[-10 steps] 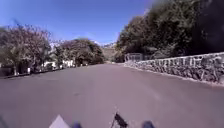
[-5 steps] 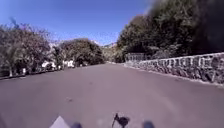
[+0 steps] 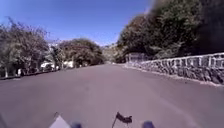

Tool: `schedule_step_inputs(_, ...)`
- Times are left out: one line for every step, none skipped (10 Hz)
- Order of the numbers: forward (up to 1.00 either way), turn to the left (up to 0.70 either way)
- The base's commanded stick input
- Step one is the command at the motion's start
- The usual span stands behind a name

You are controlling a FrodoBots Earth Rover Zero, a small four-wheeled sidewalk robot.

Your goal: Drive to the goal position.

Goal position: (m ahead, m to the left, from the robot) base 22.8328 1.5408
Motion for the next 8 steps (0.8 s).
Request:
schedule_step_inputs(0.85,0.0)
schedule_step_inputs(0.85,0.0)
schedule_step_inputs(0.85,0.0)
schedule_step_inputs(0.85,0.0)
schedule_step_inputs(0.85,0.0)
schedule_step_inputs(0.85,0.0)
schedule_step_inputs(0.85,0.0)
schedule_step_inputs(0.85,0.0)
